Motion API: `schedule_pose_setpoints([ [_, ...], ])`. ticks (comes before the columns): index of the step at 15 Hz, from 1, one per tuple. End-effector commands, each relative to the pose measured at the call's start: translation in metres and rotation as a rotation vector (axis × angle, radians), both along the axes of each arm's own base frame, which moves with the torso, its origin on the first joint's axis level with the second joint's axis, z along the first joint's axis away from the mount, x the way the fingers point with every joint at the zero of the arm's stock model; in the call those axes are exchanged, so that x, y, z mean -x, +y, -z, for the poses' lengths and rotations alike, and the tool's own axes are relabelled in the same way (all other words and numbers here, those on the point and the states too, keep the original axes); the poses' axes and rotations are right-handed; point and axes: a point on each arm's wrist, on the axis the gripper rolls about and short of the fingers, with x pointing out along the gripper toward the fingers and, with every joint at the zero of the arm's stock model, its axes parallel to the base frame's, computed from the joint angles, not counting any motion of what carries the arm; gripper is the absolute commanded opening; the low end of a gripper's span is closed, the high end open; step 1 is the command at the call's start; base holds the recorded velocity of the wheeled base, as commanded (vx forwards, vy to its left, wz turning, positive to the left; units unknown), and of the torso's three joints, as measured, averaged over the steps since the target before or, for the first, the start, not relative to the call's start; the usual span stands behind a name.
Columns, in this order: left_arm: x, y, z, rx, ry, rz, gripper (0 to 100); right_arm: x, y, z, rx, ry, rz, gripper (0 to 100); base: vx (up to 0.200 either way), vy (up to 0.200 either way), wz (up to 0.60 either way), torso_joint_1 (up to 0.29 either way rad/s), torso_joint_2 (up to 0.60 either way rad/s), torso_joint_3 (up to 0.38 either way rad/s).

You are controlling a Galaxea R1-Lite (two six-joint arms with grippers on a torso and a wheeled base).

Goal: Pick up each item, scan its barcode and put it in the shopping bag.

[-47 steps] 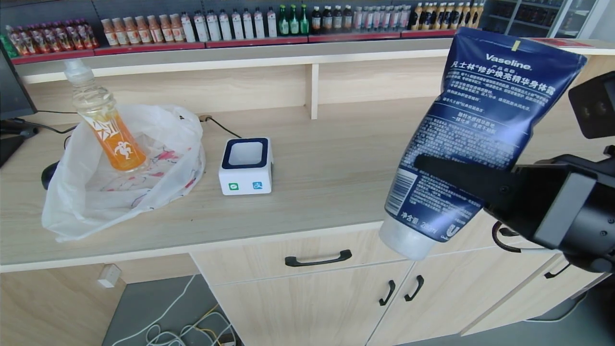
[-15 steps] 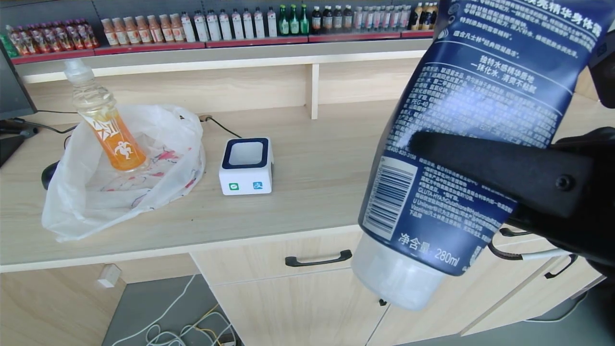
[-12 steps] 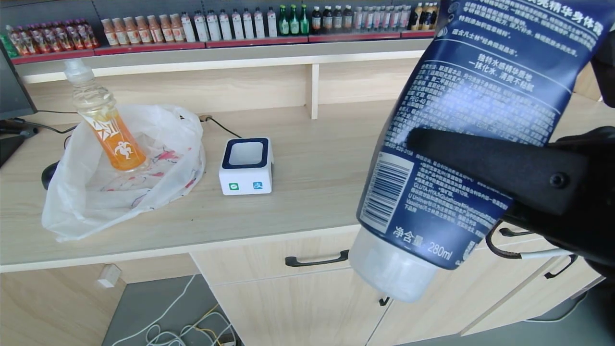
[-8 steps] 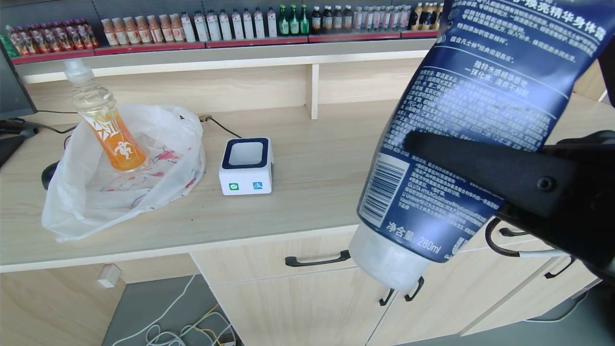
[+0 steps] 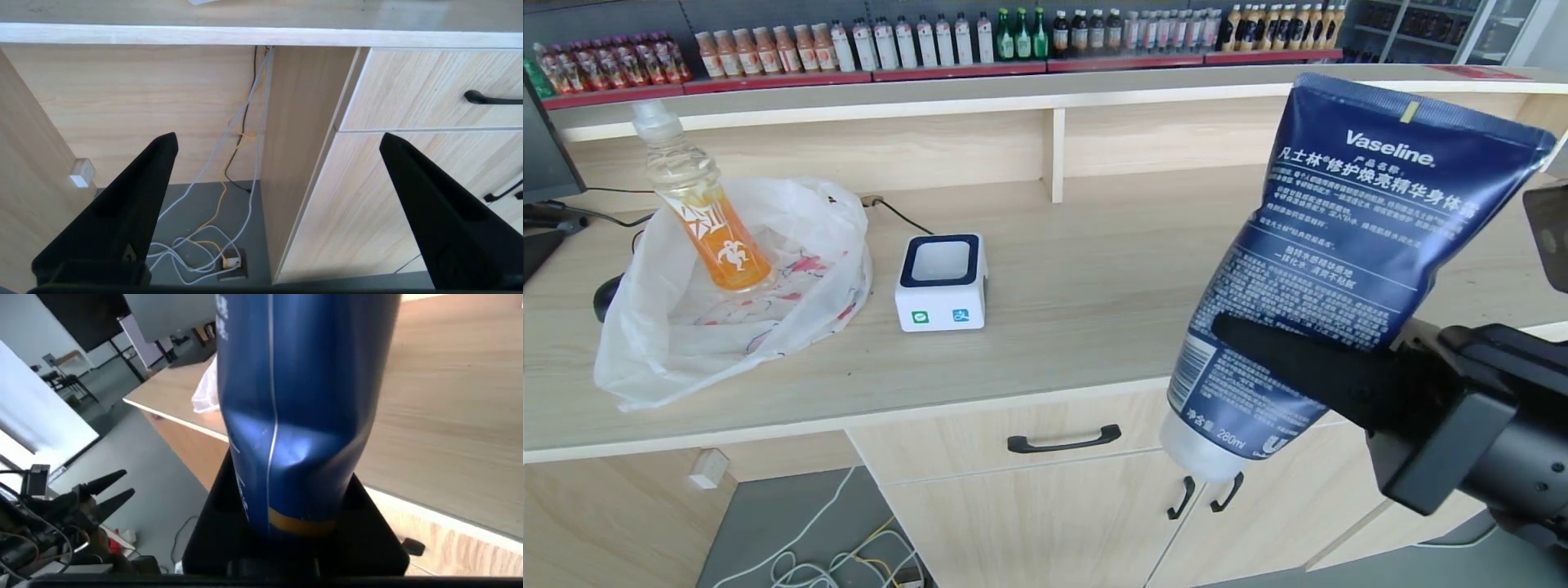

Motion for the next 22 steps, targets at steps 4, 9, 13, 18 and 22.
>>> schedule_pose_setpoints([
  [4,0.000,0.000,0.000,0.000,0.001,-0.002,100,-0.010,0.001,0.008,0.129,-0.081,0.144,0,0.000,0.000,0.00,0.000,0.00,0.000],
  [9,0.000,0.000,0.000,0.000,0.000,0.000,100,-0.022,0.005,0.009,0.225,-0.118,0.425,0,0.000,0.000,0.00,0.000,0.00,0.000],
  [13,0.000,0.000,0.000,0.000,0.001,-0.002,100,-0.029,0.008,0.007,0.215,-0.118,0.556,0,0.000,0.000,0.00,0.000,0.00,0.000],
  [18,0.000,0.000,0.000,0.008,0.001,-0.002,100,-0.050,0.026,-0.007,0.153,-0.198,0.712,0,0.000,0.000,0.00,0.000,0.00,0.000],
  [22,0.000,0.000,0.000,0.006,0.001,-0.002,100,-0.063,0.036,-0.001,0.118,-0.225,0.797,0,0.000,0.000,0.00,0.000,0.00,0.000],
])
